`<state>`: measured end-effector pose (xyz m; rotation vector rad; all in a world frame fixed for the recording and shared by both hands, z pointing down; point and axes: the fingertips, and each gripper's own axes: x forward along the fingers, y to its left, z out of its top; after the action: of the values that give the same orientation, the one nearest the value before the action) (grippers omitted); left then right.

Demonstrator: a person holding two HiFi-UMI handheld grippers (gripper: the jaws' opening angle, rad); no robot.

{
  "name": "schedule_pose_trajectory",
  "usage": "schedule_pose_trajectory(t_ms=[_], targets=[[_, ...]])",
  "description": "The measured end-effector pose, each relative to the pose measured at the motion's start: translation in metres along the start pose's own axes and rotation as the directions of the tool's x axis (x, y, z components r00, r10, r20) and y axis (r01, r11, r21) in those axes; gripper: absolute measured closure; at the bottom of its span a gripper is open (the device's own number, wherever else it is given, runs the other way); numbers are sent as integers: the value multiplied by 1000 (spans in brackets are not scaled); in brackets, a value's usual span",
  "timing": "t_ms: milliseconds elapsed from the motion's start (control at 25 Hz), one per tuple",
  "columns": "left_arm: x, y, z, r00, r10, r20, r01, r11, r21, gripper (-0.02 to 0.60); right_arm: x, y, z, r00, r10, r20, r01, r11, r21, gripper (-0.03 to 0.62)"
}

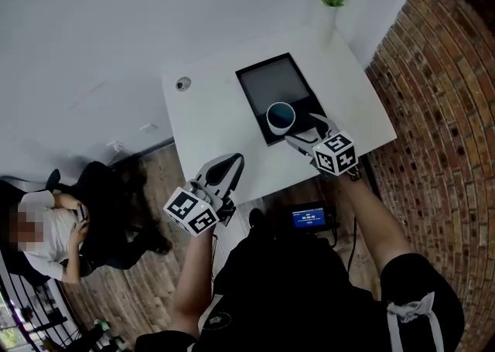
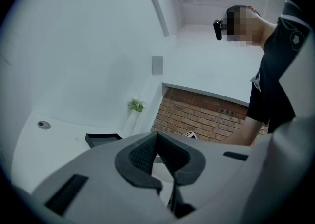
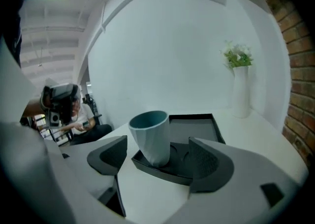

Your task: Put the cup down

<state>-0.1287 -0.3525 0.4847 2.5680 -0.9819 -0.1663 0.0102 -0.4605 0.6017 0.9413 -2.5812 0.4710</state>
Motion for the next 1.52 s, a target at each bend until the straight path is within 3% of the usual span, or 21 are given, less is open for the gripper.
schedule_pose_trajectory(t_ms=[160,280,440,640,960,1240,1400,1520], targets=[[6,-1,-1,1000,-22,-5,22,1000,0,574,-30,2,22,995,45,94,-61,983,174,195],[12,-7,4,999,-46,0,46,999,8,574,-54,13,49,974,88,208,-141,957,255,252],[20,-16,15,997,-74,14,74,997,25,574,-82,30,88,933,86,350,-185,948,260,381],[27,-30,31,994,-106,40,104,994,44,574,-107,57,120,891,81,447,-192,959,208,528],[31,-60,40,987,-161,21,158,984,83,574,-123,110,138,873,155,463,-221,971,91,576],[35,-66,40,987,-161,10,160,984,85,574,-115,120,135,887,174,428,-219,974,57,580],[35,-66,44,988,-154,18,151,984,91,574,-113,109,140,886,151,438,-219,970,108,580],[33,-64,44,990,-135,29,133,988,76,574,-113,101,143,875,142,462,-262,943,206,580]])
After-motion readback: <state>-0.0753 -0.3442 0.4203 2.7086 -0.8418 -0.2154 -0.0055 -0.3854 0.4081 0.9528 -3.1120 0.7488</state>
